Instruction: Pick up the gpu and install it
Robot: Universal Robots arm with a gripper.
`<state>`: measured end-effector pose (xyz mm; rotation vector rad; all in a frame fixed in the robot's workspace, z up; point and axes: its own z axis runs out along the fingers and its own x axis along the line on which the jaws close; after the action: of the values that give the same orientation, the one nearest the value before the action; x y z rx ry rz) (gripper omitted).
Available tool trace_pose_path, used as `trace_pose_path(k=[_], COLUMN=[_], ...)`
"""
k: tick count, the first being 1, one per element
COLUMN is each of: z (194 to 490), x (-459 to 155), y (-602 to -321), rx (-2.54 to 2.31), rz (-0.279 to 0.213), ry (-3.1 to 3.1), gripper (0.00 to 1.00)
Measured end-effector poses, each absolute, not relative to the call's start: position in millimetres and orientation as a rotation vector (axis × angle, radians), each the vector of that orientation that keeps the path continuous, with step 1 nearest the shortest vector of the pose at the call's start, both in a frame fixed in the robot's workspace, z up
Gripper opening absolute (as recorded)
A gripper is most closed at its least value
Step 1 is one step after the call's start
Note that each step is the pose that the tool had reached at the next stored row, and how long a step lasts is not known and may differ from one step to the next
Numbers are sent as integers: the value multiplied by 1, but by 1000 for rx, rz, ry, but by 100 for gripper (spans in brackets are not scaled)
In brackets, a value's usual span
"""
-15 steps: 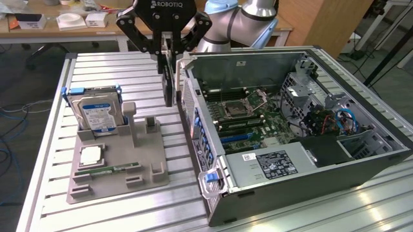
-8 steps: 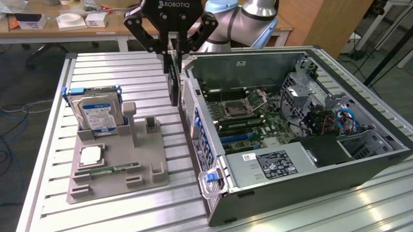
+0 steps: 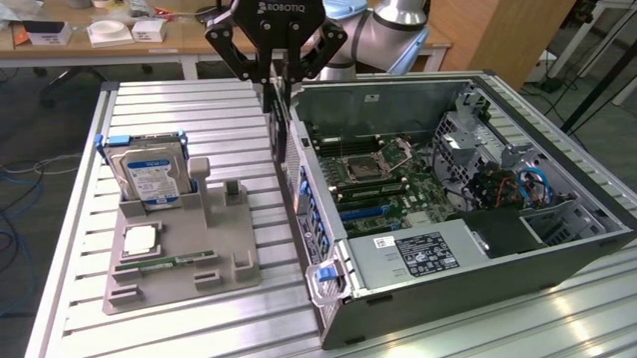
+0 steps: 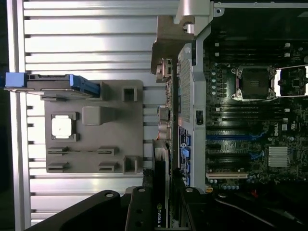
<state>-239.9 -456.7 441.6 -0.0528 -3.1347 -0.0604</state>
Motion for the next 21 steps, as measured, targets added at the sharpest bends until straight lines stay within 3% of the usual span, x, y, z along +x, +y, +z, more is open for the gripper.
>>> trace_pose_path(k=[21], z=[441], x=[-210], y=[-457], rx=[-8], rz=[-60], ry=[-3135], gripper=[26])
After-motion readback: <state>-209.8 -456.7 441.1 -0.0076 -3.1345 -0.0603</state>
